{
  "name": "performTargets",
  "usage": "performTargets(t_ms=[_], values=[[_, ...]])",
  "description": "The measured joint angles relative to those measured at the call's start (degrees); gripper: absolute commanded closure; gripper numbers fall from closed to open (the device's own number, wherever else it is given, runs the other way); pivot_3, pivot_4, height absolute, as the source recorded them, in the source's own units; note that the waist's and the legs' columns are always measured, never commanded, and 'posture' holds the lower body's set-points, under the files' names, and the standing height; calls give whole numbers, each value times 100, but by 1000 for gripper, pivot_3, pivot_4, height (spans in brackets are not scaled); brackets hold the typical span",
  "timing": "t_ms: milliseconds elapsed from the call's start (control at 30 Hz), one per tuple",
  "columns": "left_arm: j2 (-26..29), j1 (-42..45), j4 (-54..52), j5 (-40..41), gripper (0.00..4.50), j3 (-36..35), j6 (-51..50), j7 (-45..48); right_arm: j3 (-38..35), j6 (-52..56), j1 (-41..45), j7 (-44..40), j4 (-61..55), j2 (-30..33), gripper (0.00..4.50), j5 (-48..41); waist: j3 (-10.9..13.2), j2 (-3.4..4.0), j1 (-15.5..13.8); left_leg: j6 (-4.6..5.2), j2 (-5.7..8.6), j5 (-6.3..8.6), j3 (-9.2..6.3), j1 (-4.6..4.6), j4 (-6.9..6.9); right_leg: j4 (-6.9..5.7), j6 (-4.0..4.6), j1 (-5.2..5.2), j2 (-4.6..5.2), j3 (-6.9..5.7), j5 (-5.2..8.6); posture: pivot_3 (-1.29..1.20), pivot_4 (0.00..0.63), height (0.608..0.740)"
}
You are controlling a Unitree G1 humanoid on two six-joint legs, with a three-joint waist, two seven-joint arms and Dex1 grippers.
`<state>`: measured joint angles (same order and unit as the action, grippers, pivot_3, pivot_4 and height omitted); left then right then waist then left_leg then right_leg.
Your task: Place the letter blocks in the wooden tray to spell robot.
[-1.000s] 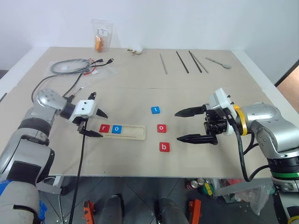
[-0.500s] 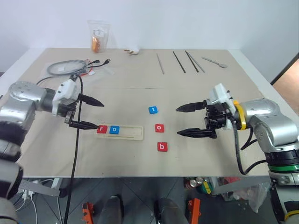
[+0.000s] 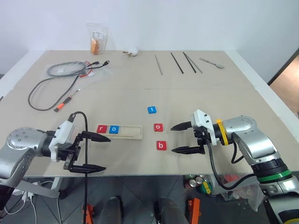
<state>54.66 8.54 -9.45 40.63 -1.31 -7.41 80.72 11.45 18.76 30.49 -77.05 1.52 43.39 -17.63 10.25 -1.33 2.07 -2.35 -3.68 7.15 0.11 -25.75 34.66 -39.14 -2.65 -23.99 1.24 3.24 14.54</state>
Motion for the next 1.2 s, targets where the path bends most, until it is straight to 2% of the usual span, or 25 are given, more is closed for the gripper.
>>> performTargets(t_ms=[400, 767, 867, 1000, 1100, 1200], values=[[-935, -458, -134, -410, 44, -459, 124, -976, 261, -403, -14, 437, 367, -556, 0, 594, -2, -4, -2, 0, -1, 0, 9, 21, -3, 3, 1, 7, -2, 8, -2, 0, 150, 740], [-1315, -982, -445, -547, 44, -579, 139, -1276, 383, -463, -98, 432, 437, -613, 0, 689, -1, -5, -1, -2, -1, 1, 11, 22, -10, 5, -3, 6, -2, 14, 3, 0, 150, 740], [-1332, -994, -468, -604, 0, -574, 174, -1235, 412, -531, -96, 515, 553, -723, 802, 779, -2, -5, -1, -2, 0, 1, 11, 23, -10, 5, 0, 6, -2, 14, 1, 0, 150, 740], [-1366, -951, -468, -651, 0, -551, 256, -1107, 420, -671, -41, 643, 704, -873, 2312, 856, -3, -7, 0, -2, 0, 1, 11, 27, -10, 5, 5, 8, -2, 15, -1, 0, 150, 740], [-1388, -897, -466, -682, 0, -523, 272, -1022, 417, -698, -20, 710, 760, -938, 3237, 859, -3, -8, 0, -2, 0, 1, 11, 29, -10, 5, 9, 8, -2, 15, -4, 0, 150, 740], [-1491, -818, -453, -702, 0, -477, 279, -1013, 415, -695, -18, 718, 770, -940, 3318, 849, -3, -8, 0, -2, 0, 1, 11, 30, -10, 5, 11, 9, -2, 14, -6, 0, 150, 740]])
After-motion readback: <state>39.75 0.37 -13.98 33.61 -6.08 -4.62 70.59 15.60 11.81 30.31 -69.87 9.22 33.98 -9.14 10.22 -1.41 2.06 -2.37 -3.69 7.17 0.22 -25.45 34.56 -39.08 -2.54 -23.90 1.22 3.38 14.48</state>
